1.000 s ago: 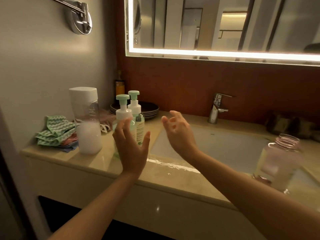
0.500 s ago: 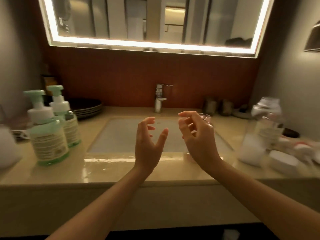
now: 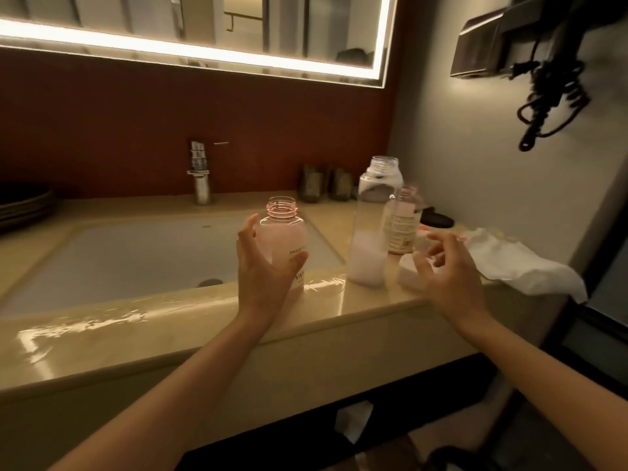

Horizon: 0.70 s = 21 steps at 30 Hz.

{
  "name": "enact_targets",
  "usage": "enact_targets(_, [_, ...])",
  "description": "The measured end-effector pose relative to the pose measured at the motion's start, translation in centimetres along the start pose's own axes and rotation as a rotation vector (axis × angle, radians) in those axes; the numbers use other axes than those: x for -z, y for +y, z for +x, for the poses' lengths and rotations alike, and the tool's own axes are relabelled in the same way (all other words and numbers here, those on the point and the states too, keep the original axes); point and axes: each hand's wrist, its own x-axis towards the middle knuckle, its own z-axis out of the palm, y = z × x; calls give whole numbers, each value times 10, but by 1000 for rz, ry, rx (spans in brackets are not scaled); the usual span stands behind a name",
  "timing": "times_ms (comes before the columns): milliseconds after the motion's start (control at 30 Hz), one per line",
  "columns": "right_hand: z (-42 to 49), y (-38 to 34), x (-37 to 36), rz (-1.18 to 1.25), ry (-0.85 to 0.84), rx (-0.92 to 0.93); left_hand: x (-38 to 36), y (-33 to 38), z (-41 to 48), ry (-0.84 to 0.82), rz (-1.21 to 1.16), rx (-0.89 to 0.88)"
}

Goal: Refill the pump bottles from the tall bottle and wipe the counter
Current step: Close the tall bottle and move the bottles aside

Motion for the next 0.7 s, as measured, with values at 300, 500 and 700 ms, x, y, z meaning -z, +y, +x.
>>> enact_targets(300, [34,27,7,-434,-493,-29,-20,17,-9,156,78,-312])
enact_targets(500, [42,36,4,-457,-464,-61,-54,42,-25,-18,-4,-537])
enact_targets(700, [41,44,-2,-326,-413,-69,-84,48,-21,-158,-26,-318])
